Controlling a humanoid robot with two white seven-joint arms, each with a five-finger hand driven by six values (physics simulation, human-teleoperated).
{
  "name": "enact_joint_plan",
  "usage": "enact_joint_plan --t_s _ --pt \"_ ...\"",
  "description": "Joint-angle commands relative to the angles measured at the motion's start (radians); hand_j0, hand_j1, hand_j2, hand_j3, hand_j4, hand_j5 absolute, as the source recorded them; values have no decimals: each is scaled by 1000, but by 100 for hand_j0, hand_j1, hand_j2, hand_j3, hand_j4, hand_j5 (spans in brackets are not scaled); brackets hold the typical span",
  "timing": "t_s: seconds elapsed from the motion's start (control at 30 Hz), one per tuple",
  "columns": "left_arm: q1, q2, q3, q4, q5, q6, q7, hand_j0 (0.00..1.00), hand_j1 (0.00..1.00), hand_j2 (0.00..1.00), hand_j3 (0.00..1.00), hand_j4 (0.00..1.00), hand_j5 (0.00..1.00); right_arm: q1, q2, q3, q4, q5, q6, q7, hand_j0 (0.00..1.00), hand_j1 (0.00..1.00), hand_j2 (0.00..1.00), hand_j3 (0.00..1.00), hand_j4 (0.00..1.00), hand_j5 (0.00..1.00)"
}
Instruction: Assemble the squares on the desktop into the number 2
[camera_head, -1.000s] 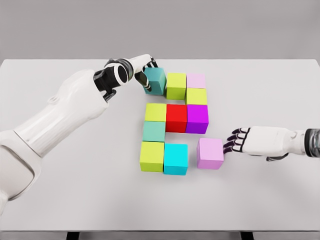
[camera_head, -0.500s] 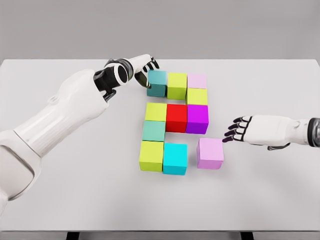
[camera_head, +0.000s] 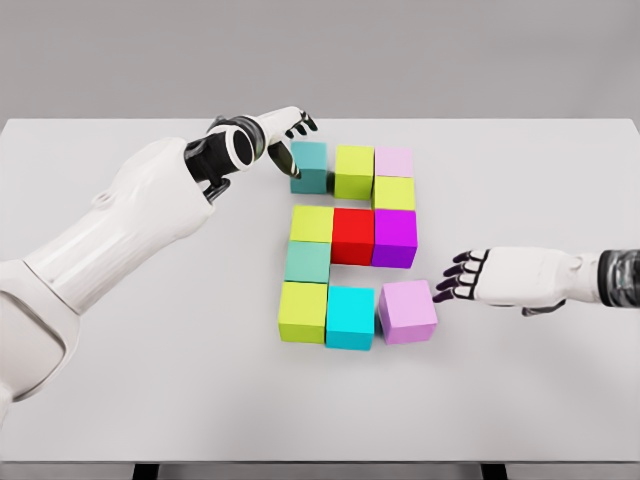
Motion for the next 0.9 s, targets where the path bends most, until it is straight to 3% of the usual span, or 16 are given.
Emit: enact_joint_plan --t_s 0.0,0.27,0.4,0.47,0.5,0.53,0.6,0.63,0.8,0.87 --pt "0 2 1 -7 -4 -2 0 92 92 92 92 92 92 0 3 7 1 -4 2 0 100 100 100 100 100 100" --pt "0 36 1 -41 -1 -2 -1 100 100 100 100 100 100 -6 -3 -85 9 -4 2 0 100 100 100 100 100 100" --pt "2 140 4 -147 51 -2 -12 100 100 100 100 100 100 29 -62 -349 47 -82 2 0 100 100 100 100 100 100" --pt "0 173 4 -156 74 -2 -12 100 100 100 100 100 100 75 -79 -401 42 -88 2 0 100 100 100 100 100 100" --pt "0 188 4 -156 83 -3 -12 100 100 100 100 100 100 89 -117 -387 27 -92 2 0 100 100 100 100 100 100" --pt "0 209 4 -155 102 -22 -12 100 100 100 100 100 100 37 -158 -296 3 -113 2 0 100 100 100 100 100 100" --pt "0 237 4 -148 111 -51 -10 100 100 100 100 100 100 -242 -189 91 3 -151 2 0 100 100 100 100 100 100" --pt "0 237 4 -144 111 -54 -9 100 100 100 100 100 100 -278 -204 151 3 -156 2 0 100 100 100 100 100 100" --pt "3 223 -4 -81 105 -57 -3 100 100 100 100 100 100 -278 -244 166 3 -162 2 0 100 100 100 100 100 100" --pt "2 222 -56 -90 103 -65 -10 100 100 100 100 100 100 -282 -234 209 1 -161 2 0 100 100 100 100 100 100"
